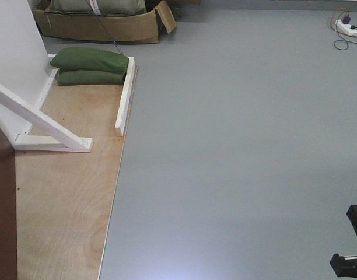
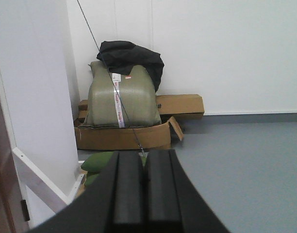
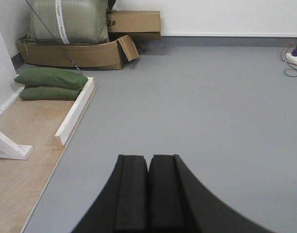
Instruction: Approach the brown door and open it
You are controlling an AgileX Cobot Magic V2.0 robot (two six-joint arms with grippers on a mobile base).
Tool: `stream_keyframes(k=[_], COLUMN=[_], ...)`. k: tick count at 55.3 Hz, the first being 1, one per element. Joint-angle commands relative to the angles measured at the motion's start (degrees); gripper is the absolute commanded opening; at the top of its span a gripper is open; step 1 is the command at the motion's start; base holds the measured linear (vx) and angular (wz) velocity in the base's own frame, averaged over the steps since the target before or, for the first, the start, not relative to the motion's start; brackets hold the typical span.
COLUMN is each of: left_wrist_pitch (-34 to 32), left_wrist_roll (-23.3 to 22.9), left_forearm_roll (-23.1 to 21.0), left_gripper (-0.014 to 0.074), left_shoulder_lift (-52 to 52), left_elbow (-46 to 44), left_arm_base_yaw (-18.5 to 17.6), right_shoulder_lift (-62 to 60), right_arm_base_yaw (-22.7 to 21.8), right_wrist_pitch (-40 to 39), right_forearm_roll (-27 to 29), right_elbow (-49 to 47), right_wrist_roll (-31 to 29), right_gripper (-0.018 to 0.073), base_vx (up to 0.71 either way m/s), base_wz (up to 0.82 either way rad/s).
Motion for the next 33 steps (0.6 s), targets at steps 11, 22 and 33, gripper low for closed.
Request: stream_keyframes(k=[11, 22, 33], left_wrist_pitch=[-4.8, -4.8, -4.8], left_wrist_roll=[-0.1, -0.1, -0.1], left_forearm_roll=[-0.2, -0.2, -0.2], left_gripper=[0.0136, 0.0136, 0.0136], left_shoulder_lift=[-0.8, -0.8, -0.8], left_elbow=[-1.0, -1.0, -1.0], left_arm_base_yaw=[0.0, 0.0, 0.0], right_shoulder_lift=[-0.3, -0.3, -0.3], right_arm_base_yaw=[0.1, 0.1, 0.1], right_wrist_pitch=[-4.4, -4.4, -4.4], right_forearm_roll=[-0.2, -0.2, -0.2], right_elbow=[0.2, 0.2, 0.2], right_wrist_roll=[-0.4, -0.4, -0.4], right_gripper=[0.0, 0.0, 0.0], base_vx=[0.17, 0.08, 0.02], base_wz=[0.02, 0.02, 0.0])
